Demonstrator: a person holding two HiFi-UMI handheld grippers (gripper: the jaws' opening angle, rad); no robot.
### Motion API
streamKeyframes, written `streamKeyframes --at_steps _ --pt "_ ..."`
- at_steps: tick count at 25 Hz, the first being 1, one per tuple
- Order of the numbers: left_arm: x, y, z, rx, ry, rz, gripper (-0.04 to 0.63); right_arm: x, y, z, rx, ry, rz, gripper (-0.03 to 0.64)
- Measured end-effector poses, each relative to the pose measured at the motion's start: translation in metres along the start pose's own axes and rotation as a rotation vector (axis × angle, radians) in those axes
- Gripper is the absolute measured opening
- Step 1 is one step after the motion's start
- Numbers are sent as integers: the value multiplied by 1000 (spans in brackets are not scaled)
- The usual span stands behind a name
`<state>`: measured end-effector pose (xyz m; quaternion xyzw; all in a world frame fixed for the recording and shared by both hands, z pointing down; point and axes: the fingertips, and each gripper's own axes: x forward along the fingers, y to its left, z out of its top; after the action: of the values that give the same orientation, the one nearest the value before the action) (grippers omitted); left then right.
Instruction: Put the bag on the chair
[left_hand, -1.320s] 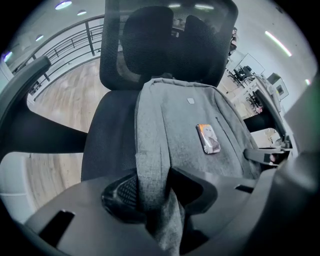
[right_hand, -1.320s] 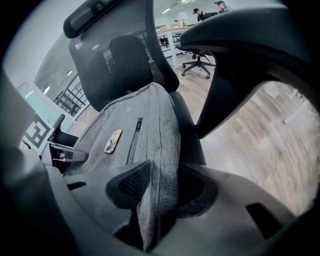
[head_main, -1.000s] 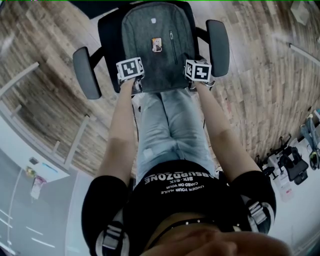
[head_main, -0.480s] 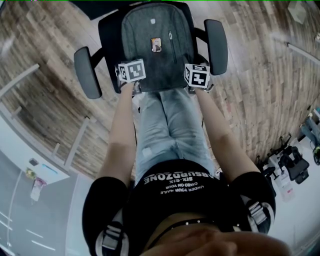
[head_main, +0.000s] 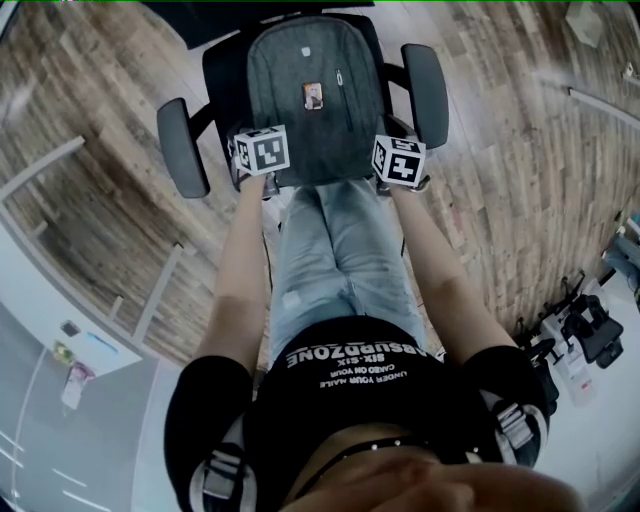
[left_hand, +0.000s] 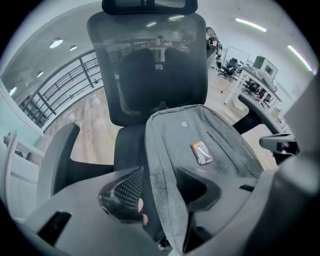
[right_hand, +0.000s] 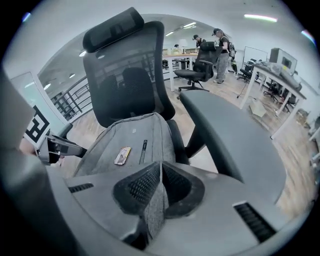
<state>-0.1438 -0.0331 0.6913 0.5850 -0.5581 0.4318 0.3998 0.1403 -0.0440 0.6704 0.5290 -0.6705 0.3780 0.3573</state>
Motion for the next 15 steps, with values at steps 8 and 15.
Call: streamKeyframes --at_steps 8,15 --pt "-45 -8 0 12 -33 -62 124 -37 15 13 -20 -29 48 17" --pt "-83 -9 -3 31 -46 -87 33 -73 26 17 -37 -38 65 17"
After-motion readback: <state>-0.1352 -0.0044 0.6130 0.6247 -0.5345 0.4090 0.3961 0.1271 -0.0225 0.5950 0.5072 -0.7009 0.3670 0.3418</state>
